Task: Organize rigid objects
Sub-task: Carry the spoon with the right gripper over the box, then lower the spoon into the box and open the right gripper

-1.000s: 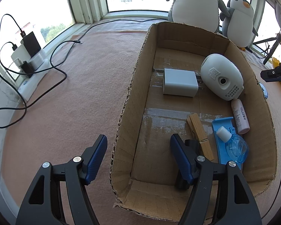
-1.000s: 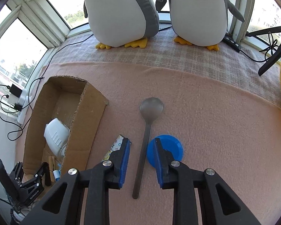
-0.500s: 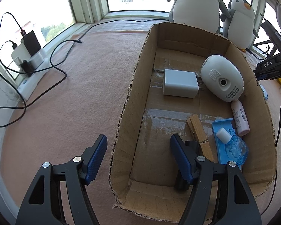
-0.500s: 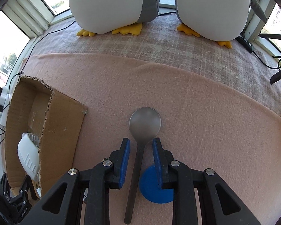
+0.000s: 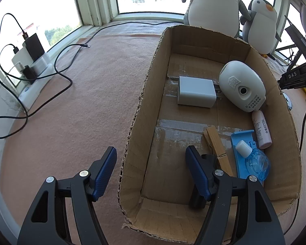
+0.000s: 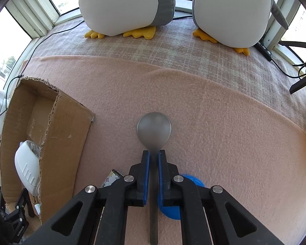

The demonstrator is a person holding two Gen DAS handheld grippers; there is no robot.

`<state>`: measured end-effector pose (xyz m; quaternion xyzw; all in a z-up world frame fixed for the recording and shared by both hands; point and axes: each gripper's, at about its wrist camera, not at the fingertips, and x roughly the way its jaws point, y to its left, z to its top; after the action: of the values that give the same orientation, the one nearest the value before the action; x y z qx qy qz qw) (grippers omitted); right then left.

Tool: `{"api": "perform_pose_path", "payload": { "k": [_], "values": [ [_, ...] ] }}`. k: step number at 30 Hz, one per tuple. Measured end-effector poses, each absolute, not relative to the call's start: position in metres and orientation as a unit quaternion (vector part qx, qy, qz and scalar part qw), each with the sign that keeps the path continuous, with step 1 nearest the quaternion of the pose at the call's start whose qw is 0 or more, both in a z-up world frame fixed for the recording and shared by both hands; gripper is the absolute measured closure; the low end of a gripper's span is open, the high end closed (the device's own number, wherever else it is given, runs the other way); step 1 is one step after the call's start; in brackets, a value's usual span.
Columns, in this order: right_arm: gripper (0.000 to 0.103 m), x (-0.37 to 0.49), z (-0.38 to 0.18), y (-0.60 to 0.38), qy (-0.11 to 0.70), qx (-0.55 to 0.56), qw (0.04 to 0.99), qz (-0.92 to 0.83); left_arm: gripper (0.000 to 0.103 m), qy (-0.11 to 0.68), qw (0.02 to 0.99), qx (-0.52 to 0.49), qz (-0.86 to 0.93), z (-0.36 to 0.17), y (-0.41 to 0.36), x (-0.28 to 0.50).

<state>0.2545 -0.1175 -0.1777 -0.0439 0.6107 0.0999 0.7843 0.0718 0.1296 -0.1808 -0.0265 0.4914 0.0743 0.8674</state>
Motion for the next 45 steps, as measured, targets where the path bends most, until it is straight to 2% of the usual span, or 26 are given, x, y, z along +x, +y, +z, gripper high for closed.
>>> {"api": "perform_pose_path", "payload": {
  "k": [13,19,25,33,45],
  "values": [
    [0.096,0.227,-0.122,-0.136,0.555,0.017,0.822,0.13,0.031,0.491,0.868,-0.027,0.074,-0.181,0.13,0.072],
    [0.096,0.219,-0.075,-0.115,0.509,0.032,0.845,0.162,0.031,0.491,0.868,-0.027,0.074,-0.181,0.13,0.071],
    [0.096,0.206,-0.054,-0.076,0.49,0.047,0.845,0.21,0.031,0.49,0.868,-0.026,0.074,-0.181,0.13,0.072],
    [0.096,0.194,-0.062,-0.03,0.509,0.08,0.817,0.258,0.031,0.489,0.869,-0.026,0.075,-0.18,0.131,0.073],
    [0.094,0.181,-0.091,-0.003,0.533,0.046,0.8,0.271,0.031,0.489,0.869,-0.025,0.075,-0.18,0.131,0.073]
  ]
}}
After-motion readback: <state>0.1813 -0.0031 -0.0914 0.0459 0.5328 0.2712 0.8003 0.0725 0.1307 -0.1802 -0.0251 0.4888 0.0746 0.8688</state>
